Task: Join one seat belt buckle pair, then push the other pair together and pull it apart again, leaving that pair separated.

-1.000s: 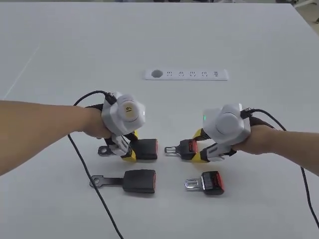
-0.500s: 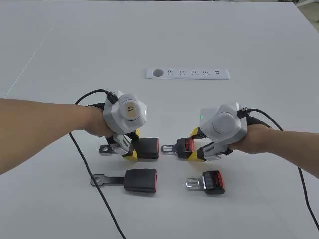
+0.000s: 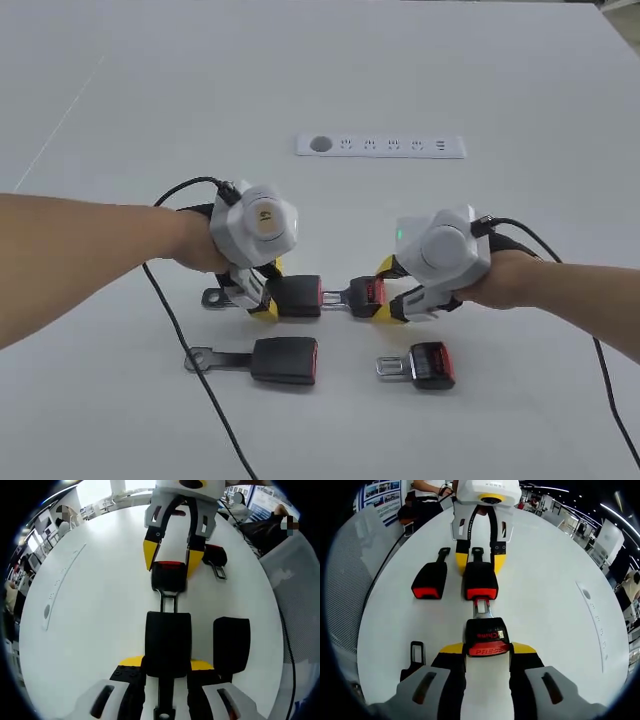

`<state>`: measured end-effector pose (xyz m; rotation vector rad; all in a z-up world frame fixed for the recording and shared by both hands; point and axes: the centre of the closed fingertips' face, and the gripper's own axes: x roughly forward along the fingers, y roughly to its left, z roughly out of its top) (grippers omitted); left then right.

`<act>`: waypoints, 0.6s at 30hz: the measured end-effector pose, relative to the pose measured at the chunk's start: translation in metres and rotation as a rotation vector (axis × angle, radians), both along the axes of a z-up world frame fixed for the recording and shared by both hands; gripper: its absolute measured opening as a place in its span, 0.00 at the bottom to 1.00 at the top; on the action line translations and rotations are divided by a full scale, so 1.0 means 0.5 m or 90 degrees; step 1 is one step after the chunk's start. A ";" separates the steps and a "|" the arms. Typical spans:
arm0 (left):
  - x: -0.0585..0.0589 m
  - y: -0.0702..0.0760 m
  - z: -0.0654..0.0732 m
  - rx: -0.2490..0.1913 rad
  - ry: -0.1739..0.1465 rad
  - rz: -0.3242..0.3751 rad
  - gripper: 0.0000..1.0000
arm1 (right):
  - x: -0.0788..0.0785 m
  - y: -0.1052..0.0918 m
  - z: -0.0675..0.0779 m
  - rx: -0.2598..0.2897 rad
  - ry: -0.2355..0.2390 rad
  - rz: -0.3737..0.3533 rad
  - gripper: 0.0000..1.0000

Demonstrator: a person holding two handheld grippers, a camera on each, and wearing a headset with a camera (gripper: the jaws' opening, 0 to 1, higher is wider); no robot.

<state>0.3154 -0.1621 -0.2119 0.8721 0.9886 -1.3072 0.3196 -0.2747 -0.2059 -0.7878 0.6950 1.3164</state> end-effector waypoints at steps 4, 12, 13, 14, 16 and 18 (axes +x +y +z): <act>0.000 0.000 -0.001 0.000 0.000 0.000 0.32 | 0.001 0.006 0.000 0.002 -0.001 0.002 0.31; -0.001 -0.001 0.000 -0.004 0.000 0.004 0.32 | -0.001 0.020 -0.001 0.007 -0.001 0.003 0.31; 0.000 -0.001 0.000 -0.005 0.000 0.005 0.32 | 0.000 0.022 -0.002 0.008 -0.001 0.002 0.31; -0.001 -0.002 0.000 -0.006 0.000 0.006 0.32 | 0.000 0.025 -0.002 0.010 -0.001 0.001 0.31; -0.002 -0.002 0.001 -0.009 0.000 0.010 0.32 | 0.001 0.029 -0.005 0.005 -0.004 -0.001 0.31; -0.002 -0.002 0.001 -0.008 0.000 0.009 0.32 | 0.001 0.029 -0.005 0.010 0.000 -0.003 0.31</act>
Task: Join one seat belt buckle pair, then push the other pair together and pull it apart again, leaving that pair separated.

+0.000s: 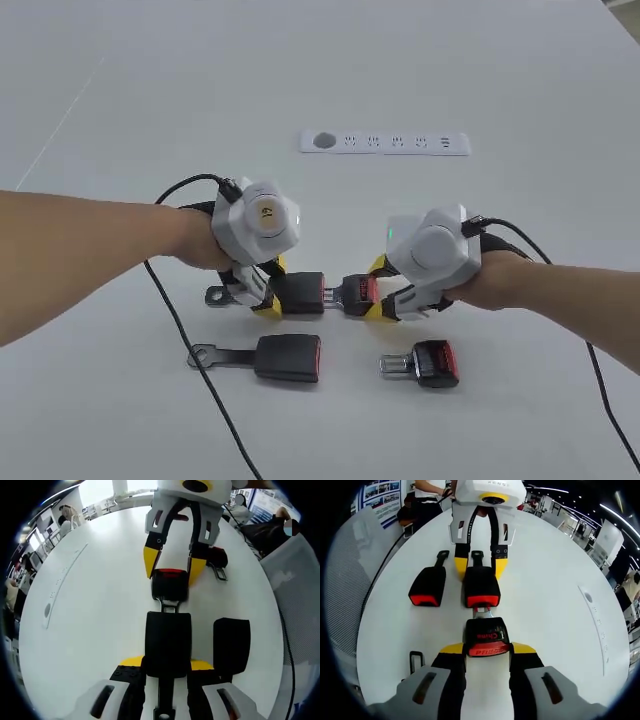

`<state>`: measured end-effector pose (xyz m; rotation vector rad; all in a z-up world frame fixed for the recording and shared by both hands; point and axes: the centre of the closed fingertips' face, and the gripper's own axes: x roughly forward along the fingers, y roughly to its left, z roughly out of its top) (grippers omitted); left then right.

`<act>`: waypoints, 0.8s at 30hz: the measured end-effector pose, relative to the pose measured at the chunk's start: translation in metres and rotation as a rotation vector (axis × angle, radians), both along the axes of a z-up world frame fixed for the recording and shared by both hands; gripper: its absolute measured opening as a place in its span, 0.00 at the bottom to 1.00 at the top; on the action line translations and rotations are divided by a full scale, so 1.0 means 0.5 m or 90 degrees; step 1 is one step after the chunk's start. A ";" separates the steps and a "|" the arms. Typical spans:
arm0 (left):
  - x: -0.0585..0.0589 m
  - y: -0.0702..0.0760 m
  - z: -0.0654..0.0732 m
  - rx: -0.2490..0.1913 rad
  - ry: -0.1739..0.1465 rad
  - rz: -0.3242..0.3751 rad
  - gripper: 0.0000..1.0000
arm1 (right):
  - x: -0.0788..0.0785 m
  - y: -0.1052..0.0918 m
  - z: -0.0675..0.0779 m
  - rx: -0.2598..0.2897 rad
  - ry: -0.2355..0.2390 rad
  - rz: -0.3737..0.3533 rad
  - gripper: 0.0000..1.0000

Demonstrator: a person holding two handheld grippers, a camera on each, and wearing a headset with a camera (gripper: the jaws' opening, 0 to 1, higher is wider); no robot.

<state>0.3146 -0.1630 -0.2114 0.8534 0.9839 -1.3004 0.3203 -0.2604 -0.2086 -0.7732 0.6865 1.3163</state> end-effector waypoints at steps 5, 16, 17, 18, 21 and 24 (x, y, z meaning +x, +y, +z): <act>0.000 0.001 0.000 0.001 0.000 -0.003 0.32 | -0.003 -0.001 0.002 0.003 0.002 -0.009 0.31; -0.003 0.000 0.001 0.007 -0.001 -0.005 0.32 | -0.004 0.000 0.002 0.008 0.005 -0.015 0.30; -0.003 0.001 0.001 0.007 -0.001 -0.006 0.32 | -0.003 0.000 0.002 0.009 0.005 -0.016 0.30; -0.002 0.002 0.000 0.007 -0.001 -0.006 0.32 | -0.004 0.000 0.002 0.010 0.007 -0.018 0.30; -0.001 0.002 -0.001 0.006 0.000 -0.002 0.32 | -0.003 0.001 -0.002 0.012 0.011 -0.021 0.30; 0.000 0.003 -0.001 0.004 0.001 -0.002 0.31 | -0.007 0.001 0.003 0.016 0.013 -0.022 0.30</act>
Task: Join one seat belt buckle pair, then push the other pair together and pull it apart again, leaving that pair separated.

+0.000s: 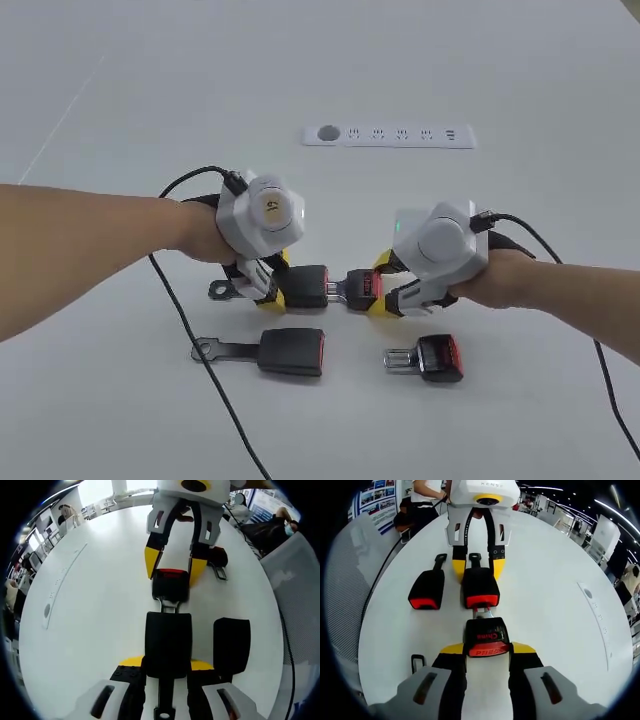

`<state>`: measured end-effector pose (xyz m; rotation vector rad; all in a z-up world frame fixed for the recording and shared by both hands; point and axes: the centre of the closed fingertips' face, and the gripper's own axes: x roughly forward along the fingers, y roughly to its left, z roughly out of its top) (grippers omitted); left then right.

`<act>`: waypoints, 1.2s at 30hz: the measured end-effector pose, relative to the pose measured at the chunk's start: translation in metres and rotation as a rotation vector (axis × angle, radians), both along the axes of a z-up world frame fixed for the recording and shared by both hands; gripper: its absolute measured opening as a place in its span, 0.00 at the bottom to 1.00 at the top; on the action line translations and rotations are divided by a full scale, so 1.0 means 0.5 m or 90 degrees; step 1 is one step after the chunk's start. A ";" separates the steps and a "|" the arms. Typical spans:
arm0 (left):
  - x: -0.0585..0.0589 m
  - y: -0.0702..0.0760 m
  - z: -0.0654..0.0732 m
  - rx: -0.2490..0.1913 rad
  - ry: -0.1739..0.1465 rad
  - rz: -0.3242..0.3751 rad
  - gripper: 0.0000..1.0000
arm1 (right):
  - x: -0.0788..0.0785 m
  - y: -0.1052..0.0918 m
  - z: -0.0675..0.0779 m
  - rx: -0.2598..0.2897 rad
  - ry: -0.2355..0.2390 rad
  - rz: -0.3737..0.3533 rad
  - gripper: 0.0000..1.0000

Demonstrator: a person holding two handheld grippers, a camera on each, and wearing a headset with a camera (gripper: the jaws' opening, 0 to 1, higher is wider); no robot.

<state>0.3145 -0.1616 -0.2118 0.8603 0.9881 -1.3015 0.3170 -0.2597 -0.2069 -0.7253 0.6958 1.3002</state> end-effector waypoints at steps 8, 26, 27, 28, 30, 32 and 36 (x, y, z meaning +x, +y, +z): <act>-0.002 -0.002 0.003 0.001 0.000 -0.007 0.31 | 0.004 0.004 -0.004 0.007 0.000 0.004 0.29; -0.002 -0.003 0.003 -0.007 0.001 -0.012 0.31 | 0.001 0.018 -0.001 -0.002 0.001 0.009 0.29; -0.002 -0.003 0.002 -0.007 0.001 -0.013 0.31 | 0.000 0.024 -0.002 0.003 0.001 0.009 0.29; -0.001 -0.002 0.001 -0.004 0.001 -0.015 0.31 | -0.001 0.030 -0.003 0.004 0.000 0.008 0.29; 0.000 -0.001 0.000 0.000 0.000 -0.016 0.31 | 0.001 0.044 -0.002 0.007 0.000 0.006 0.29; -0.001 -0.001 0.000 0.001 0.001 -0.015 0.32 | 0.000 0.032 0.000 -0.005 -0.001 0.010 0.29; 0.001 -0.001 0.000 -0.005 0.000 -0.013 0.32 | 0.006 0.040 -0.002 0.002 0.000 -0.004 0.29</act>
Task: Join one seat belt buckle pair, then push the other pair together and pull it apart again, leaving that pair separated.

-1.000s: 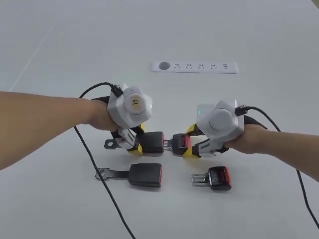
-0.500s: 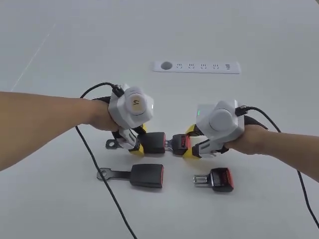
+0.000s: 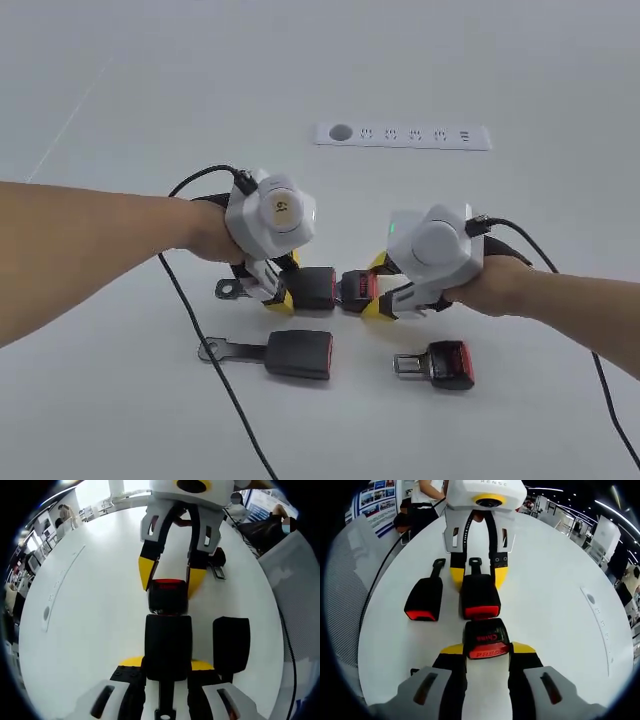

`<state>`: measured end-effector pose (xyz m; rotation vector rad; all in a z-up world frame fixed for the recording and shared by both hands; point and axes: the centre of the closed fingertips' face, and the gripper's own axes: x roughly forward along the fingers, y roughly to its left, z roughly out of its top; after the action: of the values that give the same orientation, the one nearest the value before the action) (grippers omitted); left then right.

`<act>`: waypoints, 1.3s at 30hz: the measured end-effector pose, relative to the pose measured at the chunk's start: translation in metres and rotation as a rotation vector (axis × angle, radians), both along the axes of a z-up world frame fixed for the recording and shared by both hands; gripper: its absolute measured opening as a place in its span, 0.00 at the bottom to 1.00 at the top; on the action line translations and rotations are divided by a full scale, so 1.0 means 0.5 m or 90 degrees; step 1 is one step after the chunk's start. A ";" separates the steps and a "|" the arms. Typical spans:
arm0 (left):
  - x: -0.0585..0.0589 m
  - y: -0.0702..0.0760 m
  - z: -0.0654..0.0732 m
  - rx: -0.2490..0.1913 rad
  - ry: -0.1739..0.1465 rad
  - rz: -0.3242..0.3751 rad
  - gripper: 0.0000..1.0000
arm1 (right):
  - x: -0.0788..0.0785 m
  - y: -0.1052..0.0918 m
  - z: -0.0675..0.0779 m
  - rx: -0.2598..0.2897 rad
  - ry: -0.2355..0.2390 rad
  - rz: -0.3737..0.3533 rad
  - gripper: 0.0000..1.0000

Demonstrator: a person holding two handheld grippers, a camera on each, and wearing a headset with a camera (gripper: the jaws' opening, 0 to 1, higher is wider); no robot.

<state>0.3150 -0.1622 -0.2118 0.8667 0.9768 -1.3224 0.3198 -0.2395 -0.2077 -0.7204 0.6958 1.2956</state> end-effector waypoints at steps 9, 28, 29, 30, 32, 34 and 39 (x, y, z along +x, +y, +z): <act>0.002 -0.001 0.000 0.005 -0.001 -0.006 0.32 | 0.001 0.008 0.000 0.007 0.000 -0.006 0.29; -0.003 -0.005 0.005 -0.009 -0.004 -0.010 0.32 | 0.007 -0.001 -0.008 0.017 -0.007 0.009 0.28; -0.002 -0.007 0.004 -0.004 -0.005 -0.014 0.32 | 0.008 -0.002 -0.009 0.015 -0.005 0.009 0.28; -0.001 -0.008 0.004 0.000 -0.005 -0.016 0.32 | 0.006 -0.001 -0.007 0.011 -0.005 0.010 0.28; 0.000 -0.008 0.002 0.021 -0.010 -0.027 0.32 | 0.002 0.003 -0.001 0.000 -0.006 0.016 0.29; 0.006 -0.005 -0.004 0.032 -0.010 -0.025 0.32 | 0.001 0.003 0.001 -0.007 -0.004 0.010 0.29; 0.004 0.002 -0.004 0.011 -0.008 -0.017 0.32 | -0.007 -0.003 0.009 -0.006 -0.013 0.017 0.28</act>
<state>0.3170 -0.1612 -0.2137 0.9038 0.9710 -1.3306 0.3163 -0.2411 -0.2031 -0.7513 0.6777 1.3081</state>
